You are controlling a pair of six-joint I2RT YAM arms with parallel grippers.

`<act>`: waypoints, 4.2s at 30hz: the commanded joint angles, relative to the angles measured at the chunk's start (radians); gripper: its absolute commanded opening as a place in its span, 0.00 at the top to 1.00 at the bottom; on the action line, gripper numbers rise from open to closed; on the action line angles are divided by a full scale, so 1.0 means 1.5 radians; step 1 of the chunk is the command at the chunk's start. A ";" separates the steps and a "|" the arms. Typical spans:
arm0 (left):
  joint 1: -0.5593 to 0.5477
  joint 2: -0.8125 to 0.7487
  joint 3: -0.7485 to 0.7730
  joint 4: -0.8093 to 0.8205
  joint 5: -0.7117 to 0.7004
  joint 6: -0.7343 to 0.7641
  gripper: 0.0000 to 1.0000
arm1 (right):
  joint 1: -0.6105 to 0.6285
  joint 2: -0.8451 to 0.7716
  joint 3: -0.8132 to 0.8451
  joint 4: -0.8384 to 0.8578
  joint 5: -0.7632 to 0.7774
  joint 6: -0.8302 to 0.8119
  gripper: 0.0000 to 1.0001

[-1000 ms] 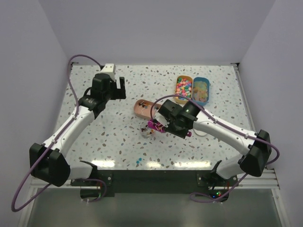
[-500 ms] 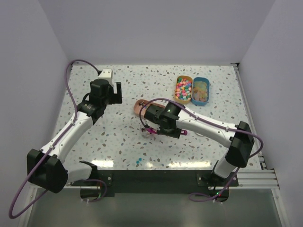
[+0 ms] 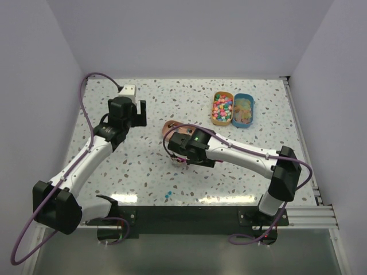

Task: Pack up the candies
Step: Place the fake candies in the packing bottle, then scoop the fake candies from the storage box.

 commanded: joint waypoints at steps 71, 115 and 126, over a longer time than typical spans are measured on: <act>-0.079 0.406 0.172 0.006 0.218 -0.058 0.83 | -0.219 0.235 0.201 -0.107 -0.113 0.035 1.00; -0.115 0.417 0.148 0.044 0.237 -0.098 0.87 | -0.219 0.246 0.162 0.039 -0.145 -0.104 1.00; -0.115 0.413 0.131 0.066 0.284 -0.127 0.87 | -0.218 0.361 0.283 0.005 -0.166 -0.011 1.00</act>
